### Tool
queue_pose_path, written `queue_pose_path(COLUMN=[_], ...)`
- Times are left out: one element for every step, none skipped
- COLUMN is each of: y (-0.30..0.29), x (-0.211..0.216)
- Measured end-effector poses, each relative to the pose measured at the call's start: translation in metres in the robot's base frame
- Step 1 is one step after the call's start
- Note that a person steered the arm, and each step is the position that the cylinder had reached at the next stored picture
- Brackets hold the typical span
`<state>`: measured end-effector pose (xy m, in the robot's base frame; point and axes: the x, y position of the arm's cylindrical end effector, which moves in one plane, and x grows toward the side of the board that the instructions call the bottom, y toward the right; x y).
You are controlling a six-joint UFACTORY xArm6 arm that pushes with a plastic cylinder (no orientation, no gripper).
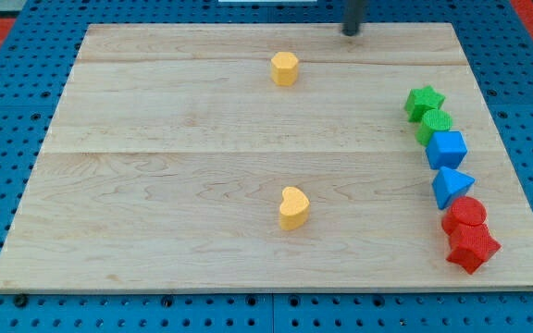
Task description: Move yellow hexagon to the line of blocks
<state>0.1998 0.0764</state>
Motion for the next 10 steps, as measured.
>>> queue_pose_path(y=[-0.146,-0.138,-0.046,-0.077,-0.033,0.059,0.072,0.109,0.141,0.115], x=[0.039,0.11,0.108,0.07,0.062,0.087,0.089,0.094,0.093,0.054])
